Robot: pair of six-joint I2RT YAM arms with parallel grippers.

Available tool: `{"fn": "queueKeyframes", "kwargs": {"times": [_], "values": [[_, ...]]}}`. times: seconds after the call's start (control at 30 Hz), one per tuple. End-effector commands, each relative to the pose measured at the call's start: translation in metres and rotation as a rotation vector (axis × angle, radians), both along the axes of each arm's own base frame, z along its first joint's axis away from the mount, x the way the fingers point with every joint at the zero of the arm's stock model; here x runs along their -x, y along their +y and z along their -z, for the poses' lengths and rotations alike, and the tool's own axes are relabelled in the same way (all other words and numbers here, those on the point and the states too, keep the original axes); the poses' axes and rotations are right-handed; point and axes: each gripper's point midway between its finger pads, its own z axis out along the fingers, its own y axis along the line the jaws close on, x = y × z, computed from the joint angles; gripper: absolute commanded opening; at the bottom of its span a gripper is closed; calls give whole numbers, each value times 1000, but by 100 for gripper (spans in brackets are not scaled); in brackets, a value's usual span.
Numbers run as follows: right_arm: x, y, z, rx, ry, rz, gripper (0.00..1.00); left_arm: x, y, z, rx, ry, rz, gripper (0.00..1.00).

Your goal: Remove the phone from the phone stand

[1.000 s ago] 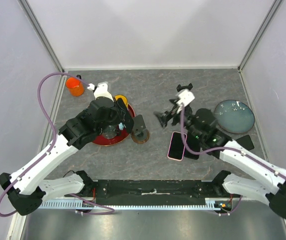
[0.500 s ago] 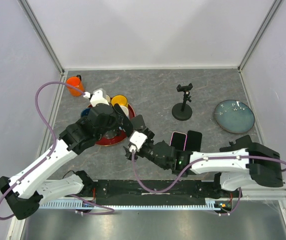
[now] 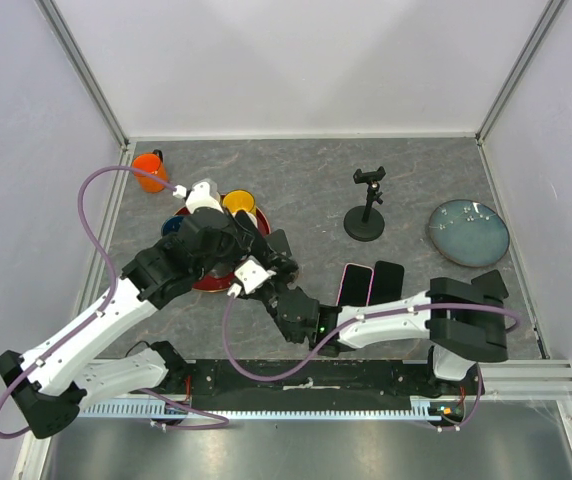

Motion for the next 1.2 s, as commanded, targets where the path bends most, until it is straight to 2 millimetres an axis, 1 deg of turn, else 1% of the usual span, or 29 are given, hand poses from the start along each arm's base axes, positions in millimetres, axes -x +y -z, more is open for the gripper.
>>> {"fn": "queueKeyframes", "kwargs": {"times": [0.0,0.03,0.07,0.1,0.17,0.2,0.23,0.27,0.3,0.37,0.4,0.43,0.5,0.53,0.57,0.6,0.63,0.7,0.73,0.77,0.83,0.87,0.9,0.93,0.97,1.0,1.03,1.1,1.17], "values": [[-9,-1,-25,-61,-61,125,70,-7,-13,-26,122,-59,-8,2],[-10,-2,-24,-62,-66,136,60,-7,-13,-26,120,-60,-7,2],[-9,-1,-24,-52,-72,139,54,-7,-13,-26,119,-63,-5,2],[-9,-1,-24,-48,-74,142,41,-6,-13,-28,121,-66,-3,2],[-6,-2,-23,-41,-74,152,23,-6,-13,-30,122,-74,3,4],[-5,-3,-23,-41,-73,153,6,-6,-13,-32,126,-80,6,10],[-4,-5,-26,-51,-69,156,0,-7,-13,-35,132,-93,6,15],[-3,-7,-24,-52,-60,161,0,-8,-13,-37,133,-104,6,23],[-2,-7,-23,-76,-39,154,0,-9,-13,-38,133,-114,6,41],[1,-13,-22,-74,-7,145,0,-12,-10,-47,128,-151,-1,59],[2,-17,-24,-95,21,141,0,-13,-8,-51,124,-169,-4,71],[4,-20,-21,-92,36,135,0,-14,-5,-59,97,-205,3,77],[9,-26,-22,-112,92,115,0,-17,-2,-76,95,-274,4,87],[11,-29,-18,-107,111,103,0,-17,4,-85,59,-331,11,90],[12,-32,-17,-120,133,97,0,-19,5,-101,69,-393,14,93],[15,-38,-17,-108,158,80,0,-18,8,-108,57,-434,19,96],[18,-42,-11,-138,199,79,0,-15,15,-119,20,-494,32,96],[22,-52,-9,-143,247,60,0,-13,21,-136,10,-564,34,98],[23,-58,-4,-142,271,55,0,-13,27,-140,-18,-582,21,99],[23,-61,-1,-184,316,57,0,-9,34,-145,-15,-596,9,100],[29,-69,6,-178,392,13,0,-7,43,-141,-46,-592,-12,100],[26,-74,9,-229,441,27,0,-3,48,-142,-44,-600,-18,100],[27,-81,5,-265,465,18,0,-2,50,-137,-55,-593,-19,100],[31,-84,14,-273,506,-6,0,-1,52,-134,-66,-595,-15,100],[27,-91,16,-349,555,18,0,1,54,-133,-71,-595,-18,100],[27,-98,9,-406,576,7,0,3,60,-127,-83,-586,-29,100],[22,-108,19,-442,616,25,0,4,62,-124,-96,-583,-30,100],[20,-121,20,-570,679,47,0,5,67,-120,-112,-575,-41,100],[11,-135,21,-653,698,88,0,6,69,-113,-139,-558,-34,100]]}}
